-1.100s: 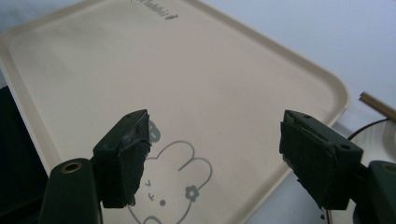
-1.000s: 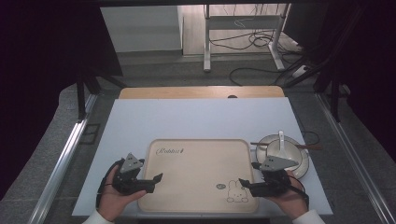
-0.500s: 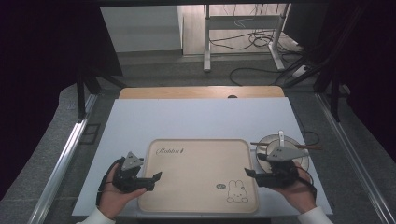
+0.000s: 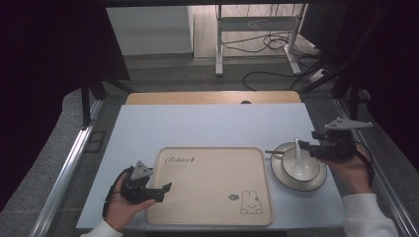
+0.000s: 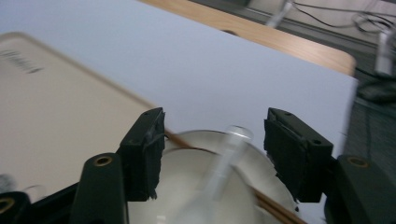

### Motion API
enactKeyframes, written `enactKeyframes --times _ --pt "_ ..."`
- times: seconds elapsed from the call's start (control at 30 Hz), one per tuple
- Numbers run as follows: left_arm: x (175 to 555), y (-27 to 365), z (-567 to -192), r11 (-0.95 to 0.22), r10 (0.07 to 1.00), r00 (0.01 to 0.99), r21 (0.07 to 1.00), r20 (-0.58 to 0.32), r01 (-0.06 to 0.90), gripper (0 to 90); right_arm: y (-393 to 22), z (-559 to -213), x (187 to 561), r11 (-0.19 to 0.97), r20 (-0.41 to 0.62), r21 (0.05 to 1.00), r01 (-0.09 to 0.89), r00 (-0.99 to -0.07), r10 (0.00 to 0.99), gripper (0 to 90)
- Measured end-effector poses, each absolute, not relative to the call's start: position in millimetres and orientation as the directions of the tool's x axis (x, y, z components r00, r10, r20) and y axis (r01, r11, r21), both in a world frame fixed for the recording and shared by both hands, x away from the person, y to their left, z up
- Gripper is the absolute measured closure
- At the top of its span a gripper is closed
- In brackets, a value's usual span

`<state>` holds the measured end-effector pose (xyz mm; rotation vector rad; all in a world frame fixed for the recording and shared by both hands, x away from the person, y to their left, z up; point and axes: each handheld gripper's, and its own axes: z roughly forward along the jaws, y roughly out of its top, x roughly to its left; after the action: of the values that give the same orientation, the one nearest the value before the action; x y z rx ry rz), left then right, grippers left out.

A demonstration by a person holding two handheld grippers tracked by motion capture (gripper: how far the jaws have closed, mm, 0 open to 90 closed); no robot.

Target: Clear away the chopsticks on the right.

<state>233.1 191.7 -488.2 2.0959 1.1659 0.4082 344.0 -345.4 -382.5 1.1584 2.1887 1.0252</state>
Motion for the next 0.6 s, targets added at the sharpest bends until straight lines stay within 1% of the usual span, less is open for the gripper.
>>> enactKeyframes --times 0.03,0.07,0.13,0.17,0.2,0.23,0.27,0.37,0.4,0.43,0.47,0.5,0.57,0.6 --pt "233 191 -489 -0.357 0.836 0.547 0.701 -0.056 0.618 15.3 -354 -384 349 0.357 -0.055 0.784 0.508 -0.516 0.855 42.3" --pt "234 191 -489 -0.361 0.835 0.547 0.698 -0.054 0.619 15.2 -371 -387 356 0.335 -0.062 0.786 0.519 -0.474 0.878 46.1" --pt "234 191 -490 -0.361 0.835 0.547 0.696 -0.054 0.621 15.2 -378 -389 359 0.332 -0.064 0.779 0.531 -0.459 0.886 47.2" --pt "235 191 -490 -0.363 0.836 0.547 0.694 -0.053 0.622 15.1 -389 -395 368 0.335 -0.065 0.75 0.57 -0.441 0.895 50.5" --pt "235 190 -490 -0.363 0.836 0.545 0.692 -0.053 0.624 15.1 -389 -395 368 0.335 -0.065 0.75 0.57 -0.441 0.895 50.5" --pt "235 190 -491 -0.363 0.837 0.545 0.691 -0.053 0.625 15.1 -393 -399 373 0.337 -0.062 0.73 0.594 -0.433 0.899 52.7" --pt "235 190 -491 -0.364 0.837 0.545 0.692 -0.051 0.624 15.2 -400 -407 381 0.354 -0.078 0.685 0.637 -0.419 0.905 59.3" --pt "235 190 -492 -0.366 0.837 0.545 0.69 -0.05 0.624 15.3 -407 -418 392 0.372 -0.09 0.632 0.68 -0.412 0.907 70.7" --pt "236 190 -493 -0.366 0.839 0.543 0.687 -0.048 0.627 15.4 -408 -421 395 0.375 -0.089 0.617 0.691 -0.413 0.906 73.8" --pt "236 190 -493 -0.366 0.839 0.543 0.687 -0.048 0.627 15.4 -408 -421 395 0.375 -0.089 0.617 0.691 -0.413 0.906 73.8" --pt "236 190 -493 -0.369 0.838 0.543 0.686 -0.047 0.628 15.4 -410 -424 398 0.385 -0.094 0.602 0.699 -0.417 0.904 77.5" --pt "236 190 -493 -0.368 0.84 0.541 0.685 -0.046 0.629 15.4 -411 -429 402 0.406 -0.115 0.573 0.711 -0.421 0.9 84.6" --pt "236 191 -493 -0.368 0.84 0.541 0.685 -0.046 0.629 15.4 -412 -433 406 0.42 -0.129 0.55 0.722 -0.424 0.897 88.8" --pt "236 191 -493 -0.369 0.84 0.541 0.685 -0.043 0.628 15.4 -412 -436 408 0.423 -0.132 0.541 0.727 -0.424 0.896 89.1"
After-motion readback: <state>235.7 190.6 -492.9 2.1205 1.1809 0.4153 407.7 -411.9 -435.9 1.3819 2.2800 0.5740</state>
